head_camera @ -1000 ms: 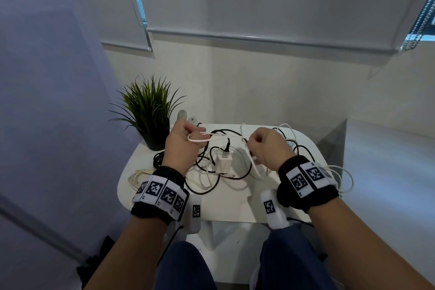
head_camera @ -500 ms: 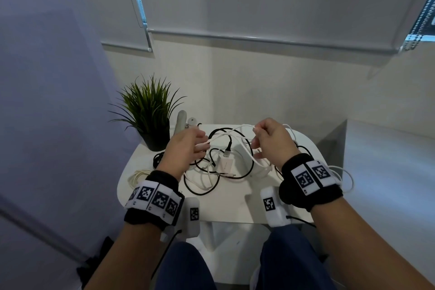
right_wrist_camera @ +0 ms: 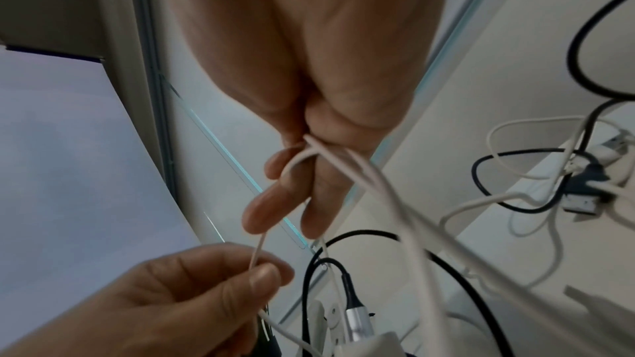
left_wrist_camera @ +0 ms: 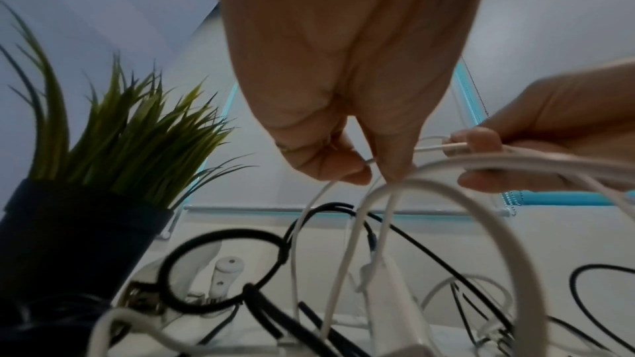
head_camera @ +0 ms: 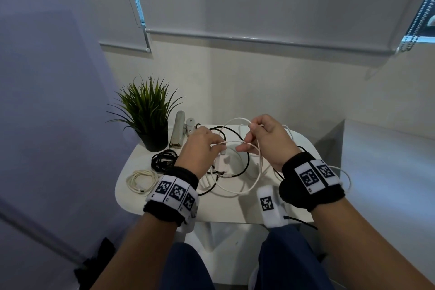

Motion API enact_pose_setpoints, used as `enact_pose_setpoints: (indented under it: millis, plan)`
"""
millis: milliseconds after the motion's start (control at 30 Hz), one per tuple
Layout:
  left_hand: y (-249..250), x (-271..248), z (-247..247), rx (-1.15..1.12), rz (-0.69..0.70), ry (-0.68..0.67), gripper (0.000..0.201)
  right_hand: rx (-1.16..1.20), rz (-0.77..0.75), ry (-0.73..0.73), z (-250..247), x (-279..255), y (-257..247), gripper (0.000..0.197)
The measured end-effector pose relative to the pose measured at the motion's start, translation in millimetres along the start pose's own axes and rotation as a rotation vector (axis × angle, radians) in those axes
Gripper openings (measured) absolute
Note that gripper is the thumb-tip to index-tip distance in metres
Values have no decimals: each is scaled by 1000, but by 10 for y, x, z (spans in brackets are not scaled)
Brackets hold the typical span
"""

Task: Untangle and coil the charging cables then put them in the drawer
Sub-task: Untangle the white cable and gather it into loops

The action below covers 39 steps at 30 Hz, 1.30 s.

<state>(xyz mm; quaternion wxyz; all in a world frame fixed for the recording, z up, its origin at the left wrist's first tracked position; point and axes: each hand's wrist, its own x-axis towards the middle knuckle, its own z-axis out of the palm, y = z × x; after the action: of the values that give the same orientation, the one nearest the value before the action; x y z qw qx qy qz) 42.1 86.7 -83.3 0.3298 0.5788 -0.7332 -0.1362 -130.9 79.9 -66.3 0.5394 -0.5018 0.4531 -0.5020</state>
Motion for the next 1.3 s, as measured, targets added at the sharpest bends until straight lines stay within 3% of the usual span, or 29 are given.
enact_pose_setpoints:
  millis: [100, 167, 233, 367, 567, 600, 667, 733, 800, 933, 1167, 1300]
  plan:
    - [-9, -41, -50, -101, -7, 62, 26, -173, -36, 23, -36, 41, 34, 16]
    - [-44, -47, -101, -183, -74, 141, 28, -372, -66, 41, -72, 62, 57, 15]
    - [-98, -35, -132, -227, -144, 215, 28, -418, -56, 69, -102, 73, 65, 16]
    - [-183, -15, -145, -234, -204, 239, 17, -236, 9, 103, -106, 52, 35, 15]
    - [-45, -88, -55, -283, -40, 253, 22, -5, 56, 75, -57, 21, -55, 15]
    - [-38, -106, -46, -287, -18, 215, 22, 10, 57, 82, -57, 29, -61, 14]
    - [-2, -154, -33, -272, -21, -1, 14, 62, 59, 102, -53, 36, -81, 4]
    - [40, -216, 9, -244, -39, -225, 6, 135, 65, 126, -48, 35, -98, 11]
    - [63, -250, 74, -247, -43, -312, 8, 180, 63, 122, -41, 30, -124, 16]
    - [117, -223, 124, -225, -1, -309, 5, 236, 60, 82, -48, 18, -183, 11]
    - [164, -198, 100, -459, -72, -271, 7, 313, 38, 28, -83, -2, -204, 13]
    - [114, -186, 184, -404, -134, -202, 19, 208, 39, 5, -56, -38, -167, 12]
